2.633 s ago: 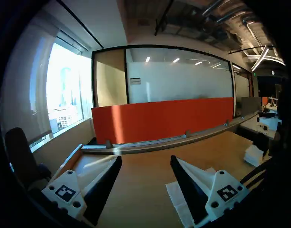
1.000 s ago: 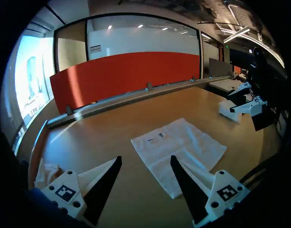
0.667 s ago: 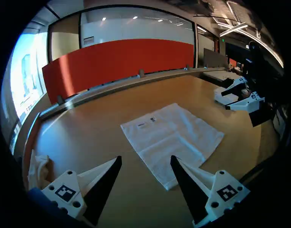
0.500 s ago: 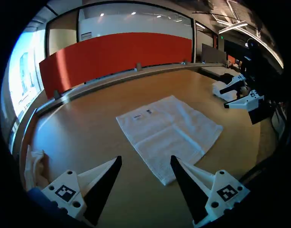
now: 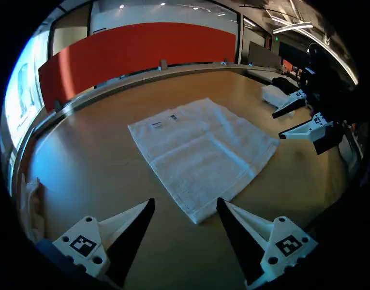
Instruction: Fold towel
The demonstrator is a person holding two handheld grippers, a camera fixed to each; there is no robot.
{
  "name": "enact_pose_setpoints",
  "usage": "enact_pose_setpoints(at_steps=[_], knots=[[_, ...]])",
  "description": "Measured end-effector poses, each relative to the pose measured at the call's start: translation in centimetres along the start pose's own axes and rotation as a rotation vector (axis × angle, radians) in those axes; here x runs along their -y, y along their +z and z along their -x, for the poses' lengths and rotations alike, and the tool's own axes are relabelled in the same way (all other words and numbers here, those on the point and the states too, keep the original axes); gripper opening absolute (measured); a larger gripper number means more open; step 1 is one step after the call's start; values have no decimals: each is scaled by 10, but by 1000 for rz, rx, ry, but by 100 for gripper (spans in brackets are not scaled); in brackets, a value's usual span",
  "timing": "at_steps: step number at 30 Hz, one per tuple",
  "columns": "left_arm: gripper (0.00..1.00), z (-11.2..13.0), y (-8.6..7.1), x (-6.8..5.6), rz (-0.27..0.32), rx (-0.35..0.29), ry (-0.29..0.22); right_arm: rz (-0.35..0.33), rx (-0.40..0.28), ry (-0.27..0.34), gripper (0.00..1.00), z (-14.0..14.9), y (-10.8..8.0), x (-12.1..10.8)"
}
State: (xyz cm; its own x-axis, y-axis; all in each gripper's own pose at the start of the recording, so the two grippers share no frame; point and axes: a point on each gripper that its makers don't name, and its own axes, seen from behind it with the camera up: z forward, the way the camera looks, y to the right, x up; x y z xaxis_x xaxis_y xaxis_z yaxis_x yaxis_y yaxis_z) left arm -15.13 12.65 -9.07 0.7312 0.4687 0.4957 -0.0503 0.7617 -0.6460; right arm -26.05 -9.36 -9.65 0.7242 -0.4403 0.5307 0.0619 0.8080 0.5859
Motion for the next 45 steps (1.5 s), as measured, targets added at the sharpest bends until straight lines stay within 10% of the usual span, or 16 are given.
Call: enact_pose_setpoints(at_steps=[27,45], knots=[[95,37,21,-19,52,103,8,-40,67,6,90,33,13,11],[78,36,23,-12,32,129,21,-82,82,34,56,36,17,20]])
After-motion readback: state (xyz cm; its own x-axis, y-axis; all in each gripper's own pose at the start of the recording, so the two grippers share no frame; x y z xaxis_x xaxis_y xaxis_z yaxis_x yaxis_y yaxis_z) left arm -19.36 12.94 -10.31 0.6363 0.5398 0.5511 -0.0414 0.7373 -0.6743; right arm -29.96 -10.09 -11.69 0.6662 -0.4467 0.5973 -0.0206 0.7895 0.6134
